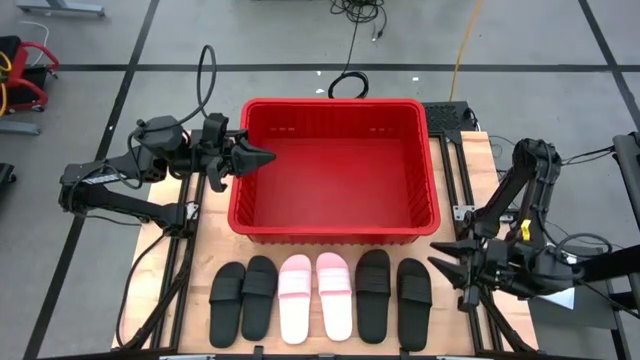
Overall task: Pick and place slides into bin
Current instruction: Put the black slide into the red organizer bin
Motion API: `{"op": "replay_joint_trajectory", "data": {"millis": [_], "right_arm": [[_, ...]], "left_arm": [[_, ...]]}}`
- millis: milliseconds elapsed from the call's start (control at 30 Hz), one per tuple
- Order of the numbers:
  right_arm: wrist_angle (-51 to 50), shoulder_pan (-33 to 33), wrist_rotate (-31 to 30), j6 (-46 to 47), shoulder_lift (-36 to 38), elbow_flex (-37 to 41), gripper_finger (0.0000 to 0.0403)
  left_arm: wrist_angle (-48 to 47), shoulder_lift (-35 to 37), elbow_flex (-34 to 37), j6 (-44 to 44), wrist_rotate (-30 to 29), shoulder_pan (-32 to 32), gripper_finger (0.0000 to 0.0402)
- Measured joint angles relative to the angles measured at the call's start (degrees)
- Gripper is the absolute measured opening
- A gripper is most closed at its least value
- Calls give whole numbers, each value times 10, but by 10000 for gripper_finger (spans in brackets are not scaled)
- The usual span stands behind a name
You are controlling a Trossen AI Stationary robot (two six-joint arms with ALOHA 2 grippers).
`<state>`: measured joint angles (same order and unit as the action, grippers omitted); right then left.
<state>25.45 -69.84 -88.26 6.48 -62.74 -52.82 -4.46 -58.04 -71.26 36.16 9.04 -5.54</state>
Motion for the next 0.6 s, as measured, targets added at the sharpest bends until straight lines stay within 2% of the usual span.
{"op": "replay_joint_trajectory", "data": {"millis": [267, 600], "right_arm": [[41, -15, 5, -42, -11, 4, 191], [252, -15, -17, -310, -54, -34, 211]], "left_arm": [[0, 0, 0, 0, 0, 0, 26], [0, 0, 0, 4, 0, 0, 26]]}}
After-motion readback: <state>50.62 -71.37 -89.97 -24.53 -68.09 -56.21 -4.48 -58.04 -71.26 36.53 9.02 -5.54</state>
